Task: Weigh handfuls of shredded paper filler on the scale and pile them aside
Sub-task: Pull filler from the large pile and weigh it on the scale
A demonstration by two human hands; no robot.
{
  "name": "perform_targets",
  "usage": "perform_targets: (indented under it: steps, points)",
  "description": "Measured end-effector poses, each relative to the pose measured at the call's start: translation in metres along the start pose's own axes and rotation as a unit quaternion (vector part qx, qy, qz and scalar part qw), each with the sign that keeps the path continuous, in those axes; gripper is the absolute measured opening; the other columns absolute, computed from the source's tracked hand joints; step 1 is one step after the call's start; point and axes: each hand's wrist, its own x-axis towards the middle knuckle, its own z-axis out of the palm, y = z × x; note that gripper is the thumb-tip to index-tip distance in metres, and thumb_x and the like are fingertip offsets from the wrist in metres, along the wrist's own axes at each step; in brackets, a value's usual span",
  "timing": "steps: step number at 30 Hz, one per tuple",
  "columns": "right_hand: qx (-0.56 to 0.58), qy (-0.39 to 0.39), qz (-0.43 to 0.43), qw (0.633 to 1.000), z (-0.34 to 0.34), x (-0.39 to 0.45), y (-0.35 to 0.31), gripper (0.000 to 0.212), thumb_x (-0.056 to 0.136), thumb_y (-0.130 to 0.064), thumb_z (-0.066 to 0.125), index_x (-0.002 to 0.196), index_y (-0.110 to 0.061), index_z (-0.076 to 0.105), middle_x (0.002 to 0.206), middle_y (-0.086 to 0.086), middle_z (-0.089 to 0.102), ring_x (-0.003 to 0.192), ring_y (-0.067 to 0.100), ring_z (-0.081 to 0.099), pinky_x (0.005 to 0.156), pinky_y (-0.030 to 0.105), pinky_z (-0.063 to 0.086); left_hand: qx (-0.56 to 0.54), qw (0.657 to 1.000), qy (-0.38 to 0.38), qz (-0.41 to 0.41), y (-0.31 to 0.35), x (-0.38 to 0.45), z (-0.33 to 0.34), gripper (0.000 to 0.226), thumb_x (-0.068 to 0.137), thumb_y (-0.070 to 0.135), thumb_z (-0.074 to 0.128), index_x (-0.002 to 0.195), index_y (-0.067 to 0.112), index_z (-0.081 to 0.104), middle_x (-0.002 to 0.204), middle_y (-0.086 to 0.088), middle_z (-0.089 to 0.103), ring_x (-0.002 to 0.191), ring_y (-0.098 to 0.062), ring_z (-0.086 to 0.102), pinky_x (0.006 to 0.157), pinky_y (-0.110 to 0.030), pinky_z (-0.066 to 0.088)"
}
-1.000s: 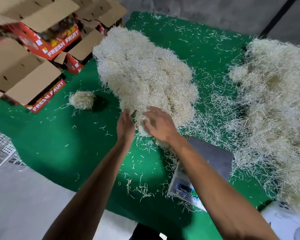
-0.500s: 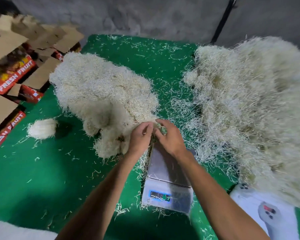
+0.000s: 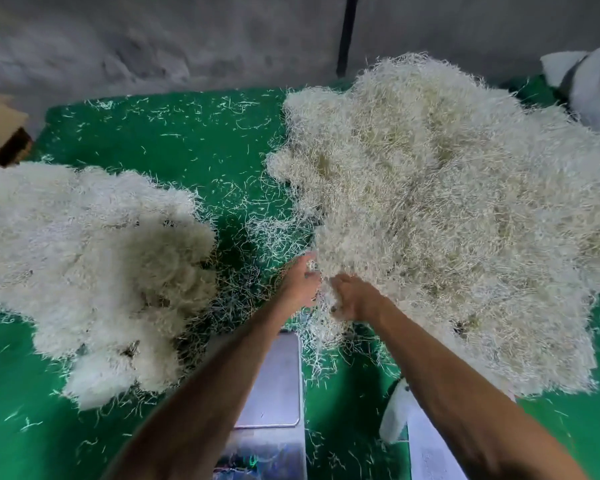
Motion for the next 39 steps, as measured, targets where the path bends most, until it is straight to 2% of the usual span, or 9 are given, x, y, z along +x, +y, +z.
perform_targets:
  steps: [4, 8, 12, 15, 21, 23, 31, 36, 39]
  points:
    - [0.029, 0.0, -0.021, 0.999, 0.013, 0.008, 0.008, 0.041, 0.097, -0.014, 0.064, 0.138, -0.014, 0.057, 0.116, 0.015, 0.068, 0.109, 0.027, 0.066, 0.099, 0.038, 0.055, 0.185, 0.958, 0.117, 0.188, 0.014, 0.049, 0.009, 0.057, 0.094, 0.019, 0.071, 0.146, 0.012, 0.049, 0.133, -0.016, 0.055, 0.086, -0.003, 0.056, 0.071, -0.02, 0.052]
    - [0.121, 0.076, -0.088, 0.986, -0.015, 0.008, 0.022, 0.045, 0.088, -0.015, 0.069, 0.132, -0.013, 0.064, 0.098, 0.013, 0.07, 0.101, 0.03, 0.068, 0.1, 0.04, 0.053, 0.224, 0.97, -0.004, 0.089, 0.036, 0.074, 0.029, 0.031, 0.105, 0.013, 0.049, 0.133, 0.002, 0.059, 0.12, -0.022, 0.062, 0.079, -0.019, 0.059, 0.068, -0.02, 0.053]
    - [0.154, 0.282, -0.056, 0.945, -0.028, 0.001, 0.044, 0.069, 0.077, -0.028, 0.078, 0.141, -0.027, 0.053, 0.142, 0.004, 0.051, 0.131, 0.02, 0.048, 0.119, 0.044, 0.032, 0.117, 0.993, 0.01, -0.018, 0.013, 0.042, 0.026, 0.03, 0.111, 0.034, 0.034, 0.104, 0.021, 0.06, 0.091, 0.01, 0.051, 0.073, -0.001, 0.052, 0.067, -0.014, 0.045]
    - [0.22, 0.238, 0.008, 0.946, -0.019, -0.003, 0.034, 0.103, 0.08, -0.048, 0.08, 0.16, -0.021, 0.022, 0.164, 0.005, 0.025, 0.149, 0.023, 0.026, 0.121, 0.038, 0.01, 0.001, 1.0, -0.018, 0.001, 0.016, 0.005, 0.022, 0.036, 0.113, 0.032, 0.026, 0.144, 0.027, 0.041, 0.106, 0.025, 0.043, 0.071, 0.028, 0.053, 0.063, 0.0, 0.042]
    - [0.213, 0.134, -0.021, 0.968, -0.024, -0.023, -0.007, 0.095, 0.088, -0.063, 0.065, 0.153, -0.005, 0.027, 0.161, 0.014, 0.023, 0.153, 0.041, 0.016, 0.126, 0.05, 0.008, -0.035, 0.999, -0.022, -0.019, 0.065, -0.017, -0.032, 0.042, 0.11, 0.022, 0.037, 0.147, 0.002, 0.042, 0.14, -0.006, 0.051, 0.097, -0.01, 0.056, 0.062, -0.003, 0.048]
    - [0.178, 0.168, -0.031, 0.969, -0.046, -0.032, -0.017, 0.108, 0.08, -0.078, 0.063, 0.157, -0.013, 0.024, 0.164, 0.011, 0.024, 0.153, 0.035, 0.02, 0.124, 0.051, 0.012, 0.018, 0.998, -0.03, 0.06, 0.099, -0.015, -0.066, 0.049, 0.107, 0.018, 0.046, 0.152, 0.004, 0.035, 0.155, -0.016, 0.04, 0.129, -0.025, 0.05, 0.092, -0.011, 0.046]
    - [0.062, 0.278, 0.083, 0.955, -0.153, -0.048, -0.007, 0.024, 0.09, -0.016, 0.068, 0.114, -0.012, 0.066, 0.072, -0.005, 0.053, 0.072, 0.016, 0.06, 0.08, 0.033, 0.056, 0.386, 0.904, -0.149, 0.109, 0.196, -0.024, -0.132, 0.114, 0.061, 0.076, 0.079, 0.156, 0.038, 0.03, 0.168, 0.006, 0.016, 0.152, -0.022, 0.022, 0.123, -0.055, 0.017]
    - [0.087, 0.306, 0.127, 0.939, -0.206, -0.062, -0.005, 0.016, 0.093, -0.014, 0.061, 0.107, -0.009, 0.066, 0.079, -0.001, 0.057, 0.078, 0.021, 0.062, 0.073, 0.031, 0.055, 0.418, 0.893, 0.009, 0.169, 0.21, -0.017, -0.142, 0.076, 0.084, 0.046, 0.076, 0.149, 0.021, 0.046, 0.152, -0.006, 0.048, 0.132, -0.025, 0.052, 0.111, -0.043, 0.044]
    - [0.147, 0.274, 0.023, 0.95, -0.204, -0.07, -0.031, 0.027, 0.098, -0.024, 0.06, 0.116, -0.004, 0.064, 0.107, 0.008, 0.065, 0.105, 0.027, 0.065, 0.097, 0.042, 0.056, 0.235, 0.959, 0.069, 0.143, 0.214, -0.011, -0.155, 0.069, 0.089, 0.033, 0.069, 0.15, 0.016, 0.042, 0.142, -0.005, 0.055, 0.123, -0.023, 0.058, 0.1, -0.04, 0.051]
